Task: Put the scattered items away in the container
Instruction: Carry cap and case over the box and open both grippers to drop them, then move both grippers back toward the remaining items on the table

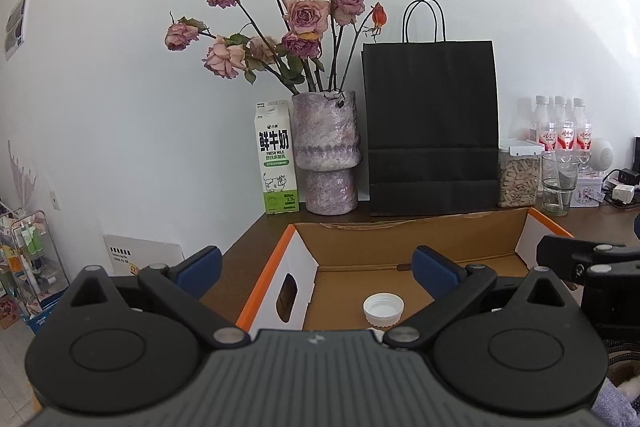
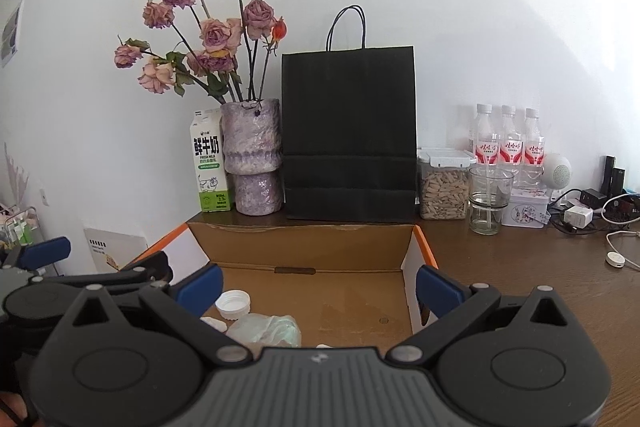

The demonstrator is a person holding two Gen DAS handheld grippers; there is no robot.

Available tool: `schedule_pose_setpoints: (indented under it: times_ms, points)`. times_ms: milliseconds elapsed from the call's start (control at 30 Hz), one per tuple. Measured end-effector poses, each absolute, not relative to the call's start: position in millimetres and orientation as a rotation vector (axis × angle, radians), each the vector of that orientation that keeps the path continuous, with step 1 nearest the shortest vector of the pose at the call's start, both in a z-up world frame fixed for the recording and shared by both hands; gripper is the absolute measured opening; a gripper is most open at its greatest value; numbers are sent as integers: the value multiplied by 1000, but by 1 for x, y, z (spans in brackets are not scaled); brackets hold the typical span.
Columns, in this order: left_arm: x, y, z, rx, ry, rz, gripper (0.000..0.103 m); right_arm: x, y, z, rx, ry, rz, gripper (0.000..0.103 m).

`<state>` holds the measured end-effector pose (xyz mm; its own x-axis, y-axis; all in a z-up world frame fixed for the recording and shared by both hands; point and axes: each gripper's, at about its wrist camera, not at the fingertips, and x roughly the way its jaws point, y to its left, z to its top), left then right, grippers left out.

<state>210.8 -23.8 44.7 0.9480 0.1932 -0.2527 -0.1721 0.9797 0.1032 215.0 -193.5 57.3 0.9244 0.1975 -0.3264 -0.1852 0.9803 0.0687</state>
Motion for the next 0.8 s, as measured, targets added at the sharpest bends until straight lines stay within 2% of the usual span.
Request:
schedule_pose_setpoints:
  times_ms: [467, 800]
  points:
    - [155, -17, 64, 82, 262, 190, 103, 158, -209, 73, 31, 318, 201, 103]
    - [106, 30, 45, 53, 337, 241, 103, 110, -233, 53, -4, 362, 166, 103]
